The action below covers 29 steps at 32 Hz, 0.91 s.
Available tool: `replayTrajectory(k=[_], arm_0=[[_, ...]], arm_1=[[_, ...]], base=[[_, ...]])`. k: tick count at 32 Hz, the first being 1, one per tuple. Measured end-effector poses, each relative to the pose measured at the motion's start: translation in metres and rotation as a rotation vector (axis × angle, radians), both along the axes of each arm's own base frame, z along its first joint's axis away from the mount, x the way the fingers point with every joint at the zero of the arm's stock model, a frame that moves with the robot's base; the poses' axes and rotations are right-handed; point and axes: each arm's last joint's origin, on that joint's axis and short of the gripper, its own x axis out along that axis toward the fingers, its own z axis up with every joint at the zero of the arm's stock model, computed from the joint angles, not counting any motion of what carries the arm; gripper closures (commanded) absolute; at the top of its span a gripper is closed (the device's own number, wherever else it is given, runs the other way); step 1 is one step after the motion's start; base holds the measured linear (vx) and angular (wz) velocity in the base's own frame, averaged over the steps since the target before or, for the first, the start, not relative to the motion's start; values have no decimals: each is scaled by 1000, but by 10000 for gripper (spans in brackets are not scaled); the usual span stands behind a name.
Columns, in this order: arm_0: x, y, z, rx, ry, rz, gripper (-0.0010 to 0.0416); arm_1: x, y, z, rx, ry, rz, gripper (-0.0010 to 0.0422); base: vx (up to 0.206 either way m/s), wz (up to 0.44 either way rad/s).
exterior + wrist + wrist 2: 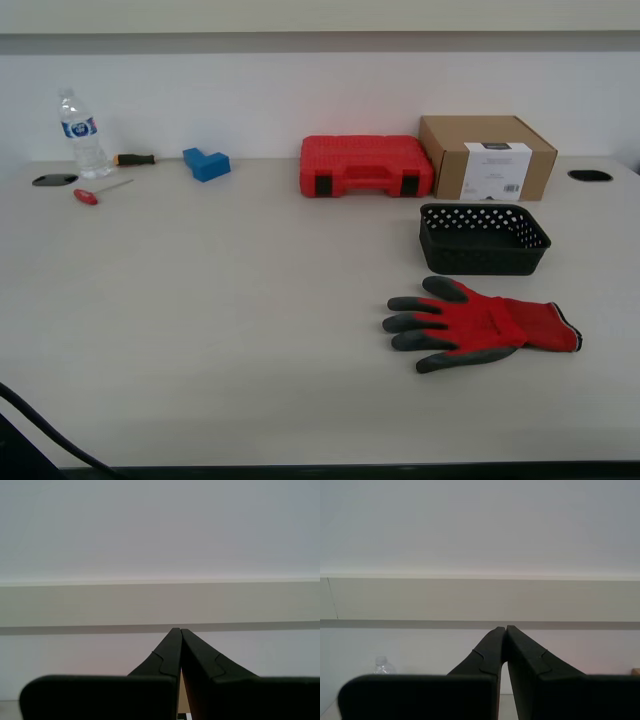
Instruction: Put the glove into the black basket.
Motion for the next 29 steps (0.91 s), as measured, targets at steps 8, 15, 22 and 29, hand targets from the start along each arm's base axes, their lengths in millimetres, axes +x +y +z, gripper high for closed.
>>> replayTrajectory(k=[8,15,22,29], arm_0=[[0,0,0,0,0,0,405],[0,0,0,0,0,0,405],[0,0,0,0,0,0,405],[3,2,-2,-4,145,73,405]], arm_1=[[0,0,0,0,0,0,412],[0,0,0,0,0,0,412],[0,0,0,0,0,0,412],[0,0,0,0,0,0,412]], base=[[0,0],[0,0],[0,0],[0,0]])
